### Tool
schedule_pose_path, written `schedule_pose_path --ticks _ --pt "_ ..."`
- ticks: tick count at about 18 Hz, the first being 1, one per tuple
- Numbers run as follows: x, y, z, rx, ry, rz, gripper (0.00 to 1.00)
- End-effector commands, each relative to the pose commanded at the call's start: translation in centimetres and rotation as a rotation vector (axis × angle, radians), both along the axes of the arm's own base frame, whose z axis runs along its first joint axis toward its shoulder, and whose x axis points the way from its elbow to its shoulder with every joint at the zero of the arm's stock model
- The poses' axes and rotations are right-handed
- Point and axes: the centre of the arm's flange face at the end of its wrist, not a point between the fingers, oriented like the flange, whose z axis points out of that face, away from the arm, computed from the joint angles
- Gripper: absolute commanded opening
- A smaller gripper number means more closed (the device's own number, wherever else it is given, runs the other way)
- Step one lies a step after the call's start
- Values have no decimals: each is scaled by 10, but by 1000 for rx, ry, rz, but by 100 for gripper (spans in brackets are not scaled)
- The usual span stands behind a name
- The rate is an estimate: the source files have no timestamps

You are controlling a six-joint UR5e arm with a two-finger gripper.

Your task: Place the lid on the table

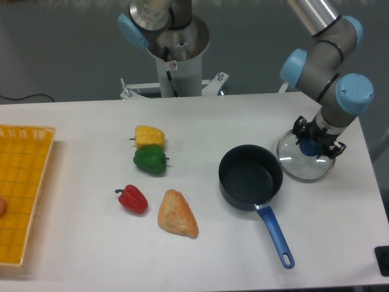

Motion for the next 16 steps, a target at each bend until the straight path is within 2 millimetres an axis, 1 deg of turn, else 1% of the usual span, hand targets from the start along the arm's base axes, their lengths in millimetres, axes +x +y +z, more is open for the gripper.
schedule_pose_path --ticks 7,10,12,14,15,16 --pt "0 1 -2 -1 -3 2 40" --pt "0 1 -2 -1 -3 3 50" --pt "0 1 -2 -1 -3 2 61" --pt "1 2 -2 -1 -3 1 63" --pt "1 2 -4 -2 -6 1 66" --pt "1 2 -4 -2 -6 0 76"
